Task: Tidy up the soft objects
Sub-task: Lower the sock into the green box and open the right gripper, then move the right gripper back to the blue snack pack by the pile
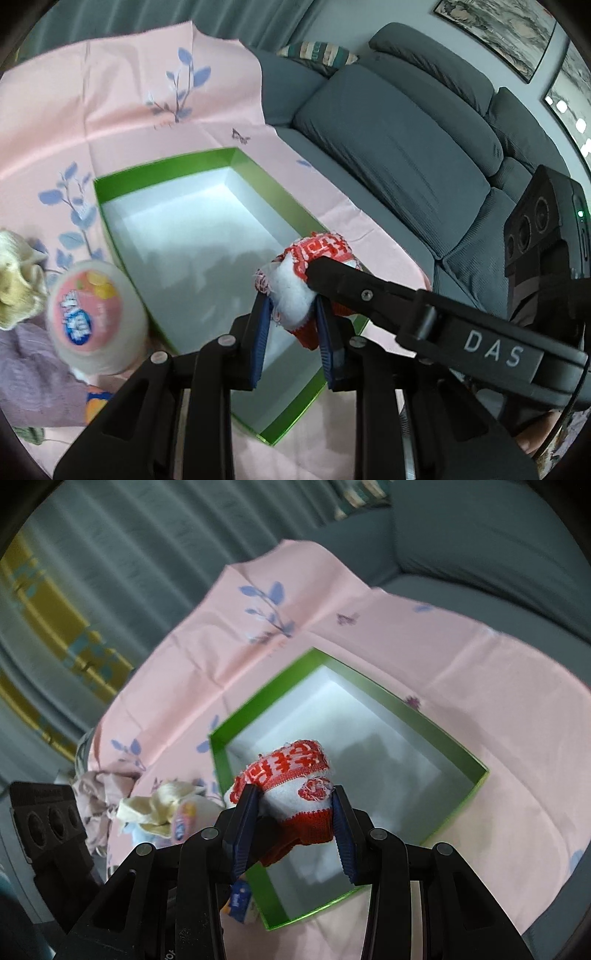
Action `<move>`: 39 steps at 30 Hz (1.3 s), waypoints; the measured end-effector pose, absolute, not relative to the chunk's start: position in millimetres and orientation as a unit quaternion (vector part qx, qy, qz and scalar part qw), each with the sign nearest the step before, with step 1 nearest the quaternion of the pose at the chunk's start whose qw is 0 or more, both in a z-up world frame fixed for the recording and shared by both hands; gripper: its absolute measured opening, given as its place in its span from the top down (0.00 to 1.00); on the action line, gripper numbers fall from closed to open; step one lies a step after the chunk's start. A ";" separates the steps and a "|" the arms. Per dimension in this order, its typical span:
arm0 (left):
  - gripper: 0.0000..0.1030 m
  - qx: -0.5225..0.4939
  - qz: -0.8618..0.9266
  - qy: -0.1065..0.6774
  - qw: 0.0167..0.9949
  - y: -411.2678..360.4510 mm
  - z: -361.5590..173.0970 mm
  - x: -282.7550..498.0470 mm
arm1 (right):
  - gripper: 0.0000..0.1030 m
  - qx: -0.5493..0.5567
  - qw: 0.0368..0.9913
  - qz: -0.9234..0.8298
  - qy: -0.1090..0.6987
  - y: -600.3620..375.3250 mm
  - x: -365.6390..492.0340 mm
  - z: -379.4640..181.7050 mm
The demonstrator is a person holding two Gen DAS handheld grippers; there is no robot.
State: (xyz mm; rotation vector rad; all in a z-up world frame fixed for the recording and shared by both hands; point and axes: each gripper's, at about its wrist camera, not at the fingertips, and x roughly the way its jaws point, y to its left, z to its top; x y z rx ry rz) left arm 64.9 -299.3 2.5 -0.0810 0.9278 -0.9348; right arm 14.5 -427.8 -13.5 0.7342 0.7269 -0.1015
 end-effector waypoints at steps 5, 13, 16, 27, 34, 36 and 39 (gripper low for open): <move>0.78 -0.030 -0.418 0.445 0.791 -305.0 -6.5 65.6 | 0.60 0.368 0.855 -0.043 0.362 -435.2 22.7 -29.1; 0.76 -0.058 -0.421 0.443 0.789 -289.6 -7.6 66.3 | 0.57 0.382 0.845 -0.051 0.370 -438.3 25.7 -37.0; 0.60 -0.073 -0.423 0.434 0.792 -274.5 -0.1 65.4 | 0.49 0.379 0.847 -0.063 0.369 -438.7 24.1 -34.9; 0.19 -0.112 -0.382 0.384 0.833 -188.7 38.2 52.9 | 0.12 0.354 0.871 -0.058 0.335 -415.6 18.7 -8.6; 0.17 -0.125 -0.307 0.379 0.864 -122.4 33.3 42.4 | 0.11 0.308 0.883 -0.021 0.353 -378.2 28.1 -0.7; 0.17 -0.118 -0.277 0.382 0.874 -105.8 25.6 38.9 | 0.11 0.284 0.890 -0.001 0.355 -361.0 29.1 3.7; 0.17 -0.101 -0.239 0.396 0.881 -88.8 15.4 38.5 | 0.11 0.261 0.895 0.023 0.360 -337.7 30.3 5.7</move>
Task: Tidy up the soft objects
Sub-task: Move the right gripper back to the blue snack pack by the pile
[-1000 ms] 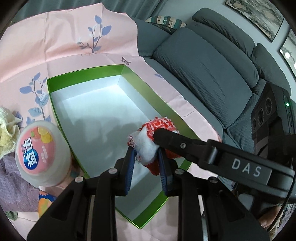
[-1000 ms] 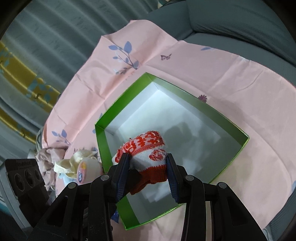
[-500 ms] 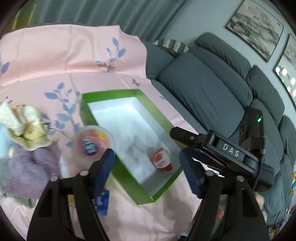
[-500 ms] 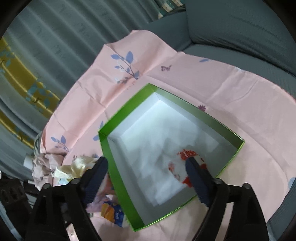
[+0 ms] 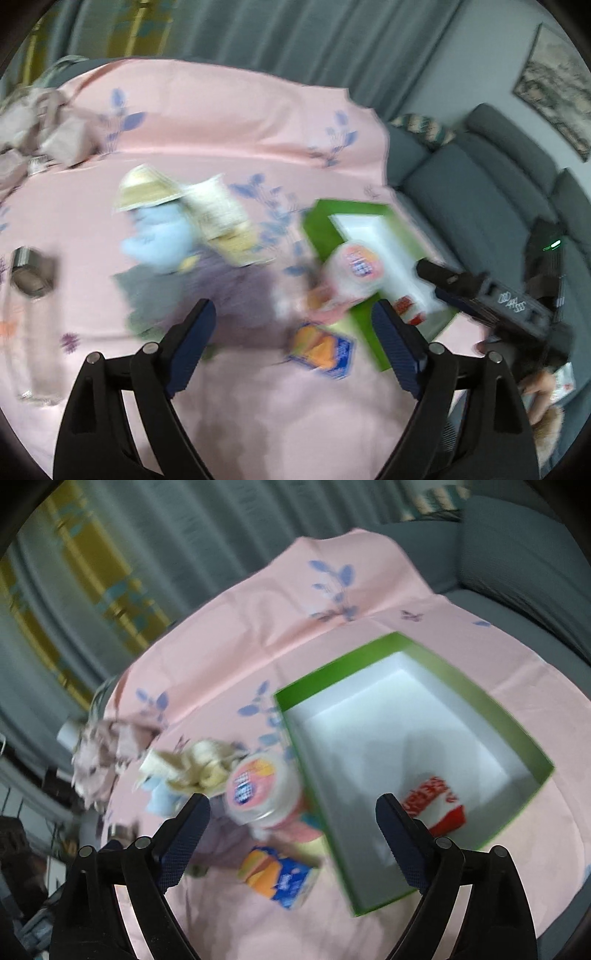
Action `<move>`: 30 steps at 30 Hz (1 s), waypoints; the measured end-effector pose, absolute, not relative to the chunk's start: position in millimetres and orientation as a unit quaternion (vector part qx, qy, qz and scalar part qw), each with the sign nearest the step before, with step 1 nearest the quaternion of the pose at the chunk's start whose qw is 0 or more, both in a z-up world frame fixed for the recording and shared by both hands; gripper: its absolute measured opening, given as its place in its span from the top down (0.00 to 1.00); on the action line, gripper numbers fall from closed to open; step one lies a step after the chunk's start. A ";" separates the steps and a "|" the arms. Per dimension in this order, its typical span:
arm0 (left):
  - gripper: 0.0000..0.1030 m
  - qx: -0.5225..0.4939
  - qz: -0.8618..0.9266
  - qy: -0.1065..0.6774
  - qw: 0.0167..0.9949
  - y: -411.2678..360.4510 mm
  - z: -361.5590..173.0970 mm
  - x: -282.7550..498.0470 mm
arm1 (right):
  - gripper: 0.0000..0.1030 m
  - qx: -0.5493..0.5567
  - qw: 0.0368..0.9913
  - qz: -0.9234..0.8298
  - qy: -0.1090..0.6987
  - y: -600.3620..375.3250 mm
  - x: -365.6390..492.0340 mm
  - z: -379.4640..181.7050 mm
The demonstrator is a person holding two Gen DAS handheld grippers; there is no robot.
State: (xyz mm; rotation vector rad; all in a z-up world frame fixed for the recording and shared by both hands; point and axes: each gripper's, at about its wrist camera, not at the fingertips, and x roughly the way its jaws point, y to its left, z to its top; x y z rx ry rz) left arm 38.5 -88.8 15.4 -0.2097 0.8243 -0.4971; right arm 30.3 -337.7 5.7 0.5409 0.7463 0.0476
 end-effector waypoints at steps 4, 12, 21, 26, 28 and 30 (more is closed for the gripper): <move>0.17 -0.097 -0.194 0.413 0.885 -63.9 -6.5 34.3 | 0.11 0.238 0.892 0.050 0.380 -308.9 32.9 1.0; 0.17 -0.076 -0.110 0.451 0.882 -36.9 -63.0 44.0 | 0.11 0.182 0.897 0.097 0.391 -243.0 35.0 -6.1; 0.18 -0.080 -0.104 0.470 0.873 -23.3 -90.8 47.2 | 0.15 0.088 0.887 0.086 0.445 -192.4 52.1 -37.0; 0.20 -0.073 -0.112 0.473 0.871 -29.1 -91.4 43.0 | 0.16 0.095 0.882 0.049 0.460 -214.2 48.0 -39.2; 0.20 -0.070 -0.105 0.477 0.870 -29.6 -92.5 42.1 | 0.15 0.100 0.878 0.041 0.465 -221.4 48.9 -40.4; 0.22 -0.068 -0.100 0.480 0.869 -30.2 -93.3 41.9 | 0.15 0.105 0.874 0.033 0.474 -227.9 51.9 -45.2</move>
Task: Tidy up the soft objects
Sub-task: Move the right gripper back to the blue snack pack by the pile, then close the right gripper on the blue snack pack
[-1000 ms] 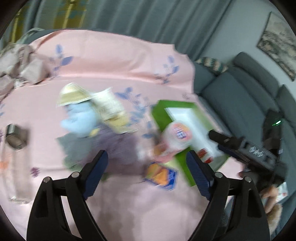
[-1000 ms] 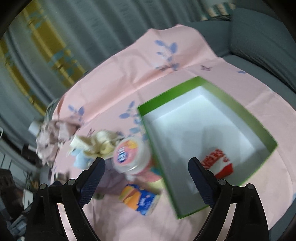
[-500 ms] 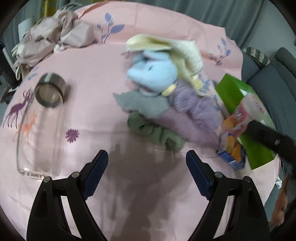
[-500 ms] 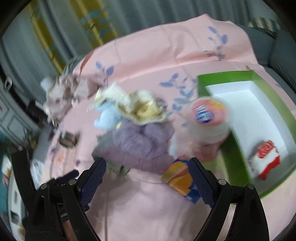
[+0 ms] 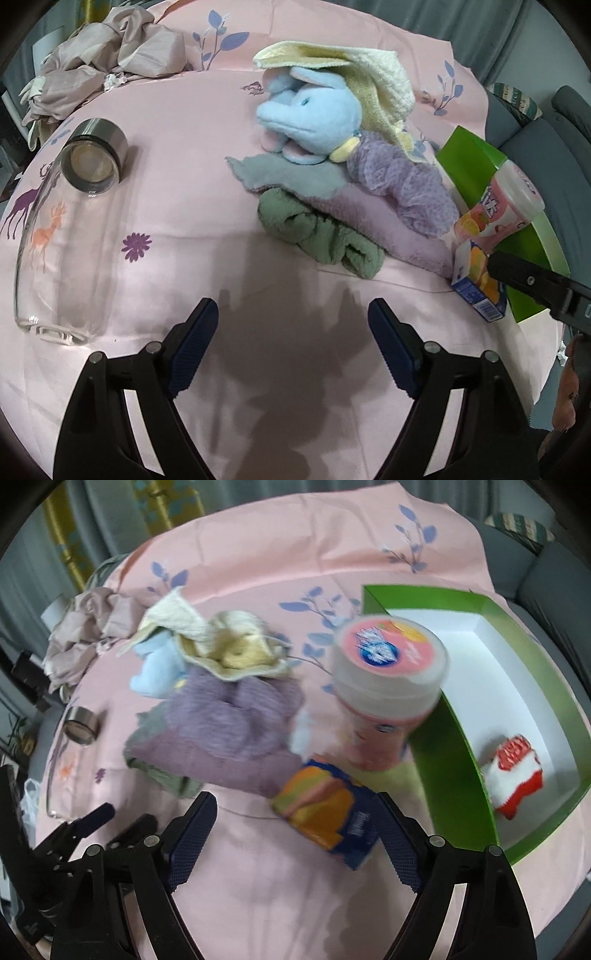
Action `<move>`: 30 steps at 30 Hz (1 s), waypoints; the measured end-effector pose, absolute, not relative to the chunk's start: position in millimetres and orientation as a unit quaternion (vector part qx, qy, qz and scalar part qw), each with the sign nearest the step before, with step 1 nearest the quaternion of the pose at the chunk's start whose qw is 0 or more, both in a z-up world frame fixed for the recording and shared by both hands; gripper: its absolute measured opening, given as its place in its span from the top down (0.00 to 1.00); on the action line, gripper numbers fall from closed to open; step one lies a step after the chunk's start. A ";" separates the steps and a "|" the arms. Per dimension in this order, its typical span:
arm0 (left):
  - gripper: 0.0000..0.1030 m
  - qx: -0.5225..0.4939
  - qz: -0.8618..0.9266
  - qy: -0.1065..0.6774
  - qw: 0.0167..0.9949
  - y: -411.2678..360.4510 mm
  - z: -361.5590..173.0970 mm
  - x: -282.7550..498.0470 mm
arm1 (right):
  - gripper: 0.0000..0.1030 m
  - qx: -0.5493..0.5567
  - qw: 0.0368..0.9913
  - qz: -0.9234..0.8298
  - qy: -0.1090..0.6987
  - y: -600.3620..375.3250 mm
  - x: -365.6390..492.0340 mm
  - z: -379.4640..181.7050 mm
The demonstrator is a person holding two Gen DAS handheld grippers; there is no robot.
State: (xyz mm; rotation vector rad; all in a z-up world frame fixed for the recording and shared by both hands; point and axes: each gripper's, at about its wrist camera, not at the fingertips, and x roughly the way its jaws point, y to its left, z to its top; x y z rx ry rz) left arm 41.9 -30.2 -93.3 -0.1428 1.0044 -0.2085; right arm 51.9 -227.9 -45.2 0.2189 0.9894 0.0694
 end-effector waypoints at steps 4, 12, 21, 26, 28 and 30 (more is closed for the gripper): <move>0.24 -0.070 -0.101 0.483 0.867 -28.8 -93.8 40.9 | 0.16 0.101 0.863 0.023 0.494 -233.5 57.9 -57.2; 0.24 -0.074 -0.102 0.488 0.864 -31.4 -93.3 37.5 | 0.16 0.093 0.856 0.026 0.508 -229.7 66.0 -69.2; 0.25 -0.084 -0.110 0.491 0.860 -33.8 -91.0 32.7 | 0.17 0.099 0.855 0.046 0.507 -234.6 63.3 -64.6; 0.26 -0.084 -0.112 0.492 0.859 -36.0 -90.0 30.8 | 0.18 0.092 0.854 0.032 0.511 -237.9 68.4 -68.2; 0.28 -0.091 -0.117 0.494 0.857 -35.7 -89.3 29.9 | 0.21 0.084 0.855 0.025 0.512 -236.8 70.1 -70.2; 0.33 -0.100 -0.123 0.497 0.853 -36.2 -88.9 28.0 | 0.33 0.086 0.856 0.023 0.510 -237.8 68.4 -69.5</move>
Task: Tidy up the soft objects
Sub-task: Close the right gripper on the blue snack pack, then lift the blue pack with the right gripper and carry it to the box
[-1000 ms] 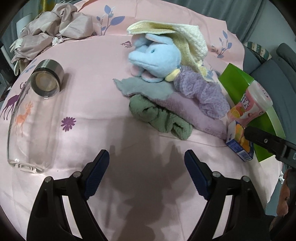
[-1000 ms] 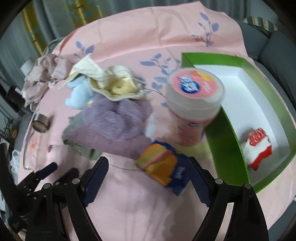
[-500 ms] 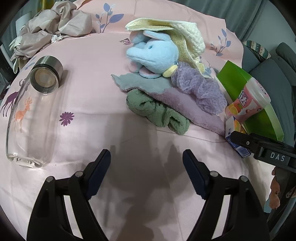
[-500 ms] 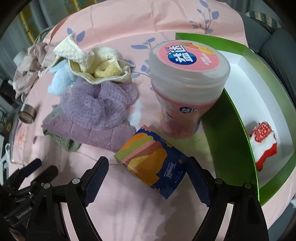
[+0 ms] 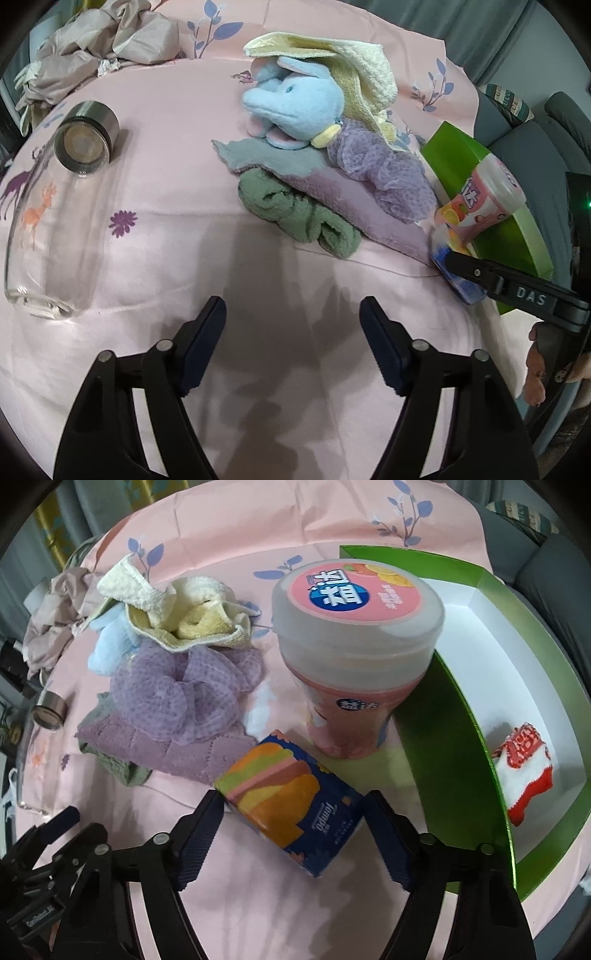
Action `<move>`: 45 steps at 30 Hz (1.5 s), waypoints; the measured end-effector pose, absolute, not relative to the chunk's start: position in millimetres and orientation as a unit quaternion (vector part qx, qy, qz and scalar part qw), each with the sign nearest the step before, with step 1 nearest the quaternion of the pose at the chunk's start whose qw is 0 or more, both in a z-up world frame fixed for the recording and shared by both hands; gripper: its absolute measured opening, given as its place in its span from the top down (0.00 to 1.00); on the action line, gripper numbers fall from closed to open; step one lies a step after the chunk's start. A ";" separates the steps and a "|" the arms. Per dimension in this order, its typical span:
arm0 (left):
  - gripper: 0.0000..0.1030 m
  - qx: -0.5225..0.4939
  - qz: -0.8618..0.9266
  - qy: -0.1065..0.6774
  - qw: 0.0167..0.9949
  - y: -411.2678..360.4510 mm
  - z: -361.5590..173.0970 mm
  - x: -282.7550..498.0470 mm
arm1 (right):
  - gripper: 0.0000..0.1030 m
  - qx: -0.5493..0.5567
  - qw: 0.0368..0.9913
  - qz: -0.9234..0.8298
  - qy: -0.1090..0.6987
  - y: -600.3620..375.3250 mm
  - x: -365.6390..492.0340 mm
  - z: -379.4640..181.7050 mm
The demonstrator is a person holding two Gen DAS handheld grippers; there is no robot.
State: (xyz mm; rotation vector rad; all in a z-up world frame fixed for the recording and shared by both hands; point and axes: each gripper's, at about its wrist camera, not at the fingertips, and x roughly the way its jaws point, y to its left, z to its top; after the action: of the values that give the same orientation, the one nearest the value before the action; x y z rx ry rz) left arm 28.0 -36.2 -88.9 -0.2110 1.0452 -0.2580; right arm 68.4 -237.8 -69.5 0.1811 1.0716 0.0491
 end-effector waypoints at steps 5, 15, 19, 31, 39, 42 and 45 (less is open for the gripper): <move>0.48 -0.122 -0.151 0.514 0.835 -44.6 -91.7 22.3 | 0.50 0.130 0.846 0.059 0.513 -244.0 60.3 -66.8; 0.51 -0.134 -0.170 0.514 0.830 -54.5 -93.9 24.6 | 0.50 0.129 0.856 0.053 0.497 -236.2 61.1 -51.3; 0.51 -0.136 -0.169 0.517 0.828 -54.7 -93.5 28.1 | 0.45 0.134 0.848 0.052 0.510 -239.3 72.4 -61.3; 0.54 -0.146 -0.157 0.513 0.831 -35.4 -85.0 29.7 | 0.46 0.134 0.835 0.149 0.513 -202.5 60.4 -67.8; 0.58 -0.156 -0.168 0.512 0.828 -32.4 -79.8 25.9 | 0.46 0.185 0.825 0.187 0.501 -201.6 57.2 -62.8; 0.58 -0.161 -0.185 0.512 0.823 -37.6 -79.9 26.3 | 0.40 0.223 0.822 0.198 0.485 -214.7 55.9 -57.9; 0.58 -0.157 -0.199 0.510 0.822 -47.7 -82.6 27.5 | 0.39 0.232 0.822 0.202 0.479 -220.8 55.8 -57.3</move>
State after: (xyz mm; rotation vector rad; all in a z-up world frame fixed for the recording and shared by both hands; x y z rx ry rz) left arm 27.5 -47.7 -82.6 -0.3335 1.0849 -0.4242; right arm 55.8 -220.8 -57.3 0.4935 1.0185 0.4295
